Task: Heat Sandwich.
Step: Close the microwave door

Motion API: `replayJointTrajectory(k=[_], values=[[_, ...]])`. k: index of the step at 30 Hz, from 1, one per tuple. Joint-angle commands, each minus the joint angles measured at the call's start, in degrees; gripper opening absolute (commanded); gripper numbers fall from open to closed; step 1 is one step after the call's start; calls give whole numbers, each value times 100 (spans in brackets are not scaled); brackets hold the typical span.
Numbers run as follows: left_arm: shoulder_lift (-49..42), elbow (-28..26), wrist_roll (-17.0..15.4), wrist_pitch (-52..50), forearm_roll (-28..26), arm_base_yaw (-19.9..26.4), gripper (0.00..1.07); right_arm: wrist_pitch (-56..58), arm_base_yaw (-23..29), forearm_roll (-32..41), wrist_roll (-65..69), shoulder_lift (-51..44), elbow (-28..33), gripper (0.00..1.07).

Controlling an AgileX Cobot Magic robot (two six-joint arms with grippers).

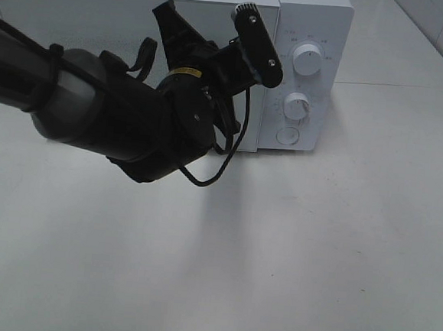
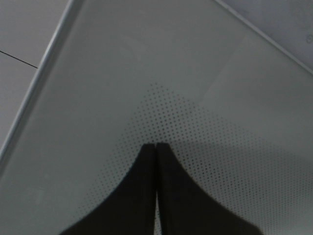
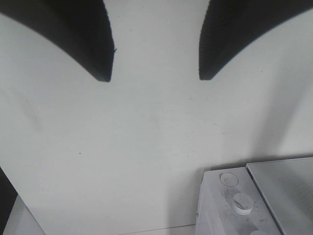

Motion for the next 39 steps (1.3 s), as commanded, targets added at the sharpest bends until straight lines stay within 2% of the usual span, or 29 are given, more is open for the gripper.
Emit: replayJointTrajectory(k=[1, 22, 39], values=[[69, -52, -29, -246, -52, 206, 0, -46, -34, 11, 23, -149, -6, 53], [69, -52, -63, -304, -17, 407, 0, -46, -34, 11, 23, -149, -6, 53], [63, -52, -92, -424, -120, 395, 0, -46, -34, 11, 23, -149, -6, 53]])
